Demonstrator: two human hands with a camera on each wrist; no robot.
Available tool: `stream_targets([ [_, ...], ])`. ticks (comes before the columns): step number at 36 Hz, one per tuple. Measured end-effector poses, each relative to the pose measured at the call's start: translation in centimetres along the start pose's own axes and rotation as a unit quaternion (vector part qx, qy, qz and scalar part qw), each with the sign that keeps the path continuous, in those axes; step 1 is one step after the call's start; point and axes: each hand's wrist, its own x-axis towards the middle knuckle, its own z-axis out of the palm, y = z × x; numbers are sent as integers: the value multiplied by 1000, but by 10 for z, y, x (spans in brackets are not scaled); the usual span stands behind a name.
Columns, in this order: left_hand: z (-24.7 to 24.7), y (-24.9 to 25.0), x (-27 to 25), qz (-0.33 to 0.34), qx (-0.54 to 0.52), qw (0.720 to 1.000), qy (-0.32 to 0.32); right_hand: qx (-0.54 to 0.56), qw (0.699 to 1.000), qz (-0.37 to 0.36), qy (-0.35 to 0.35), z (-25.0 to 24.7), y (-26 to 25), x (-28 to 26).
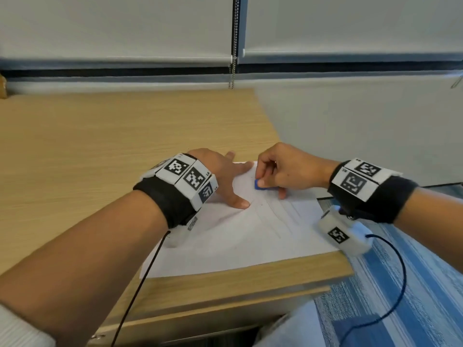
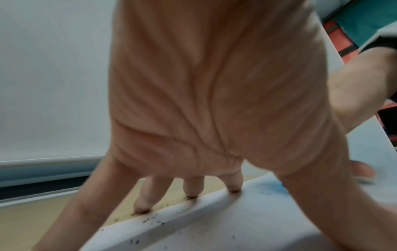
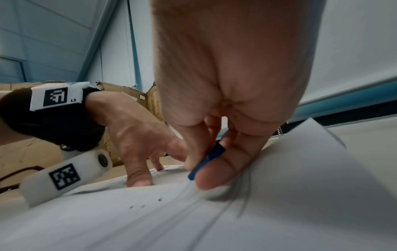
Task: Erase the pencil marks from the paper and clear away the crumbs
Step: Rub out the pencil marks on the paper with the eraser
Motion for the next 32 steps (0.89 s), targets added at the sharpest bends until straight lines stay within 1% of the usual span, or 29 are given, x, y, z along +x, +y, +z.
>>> stream_targets([
  [1, 0, 0, -1, 0, 1, 1000, -2, -2, 1000, 2, -9, -1, 0, 1],
  [4, -2, 0, -2, -2, 3, 1000, -7, -16, 997, 1, -80, -8, -4, -3],
  [5, -3, 0, -3, -3, 1, 1000, -9, -20, 996, -3, -90, -10, -6, -5],
  [10, -6, -1, -6, -1, -27, 999, -40, -7, 1000, -17, -20, -17, -7, 5],
  [14, -5, 2, -7, -2, -22, 999, -41, -19, 1000, 4, -22, -6, -3, 13],
  [16, -5, 1, -7, -4, -18, 999, -36, -19, 1000, 1, -8, -3, 0, 13],
  [18, -4, 1, -6, -6, -16, 999, -35, -13, 1000, -11, -12, -1, 0, 8],
  [22, -4, 2, -6, -9, -8, 1000, -29, 9, 995, -37, -89, 7, -3, -8],
  [23, -5, 3, -7, -10, -9, 999, -29, 3, 995, -39, -95, 7, -5, -8],
  [25, -5, 3, -7, -9, -9, 999, -30, -5, 997, -38, -74, 5, -7, -3],
  [28, -4, 1, -7, -4, -17, 999, -33, -6, 999, -31, -6, 5, -5, 7],
  [29, -4, 0, -6, -3, -17, 999, -33, -4, 1000, -30, 5, 6, -4, 7],
  [31, -4, 1, -6, -1, -14, 999, -33, 9, 999, -30, -7, 10, -2, 1],
  [32, -4, 1, -6, 0, -13, 999, -34, 14, 999, -33, -34, 12, -3, -3],
])
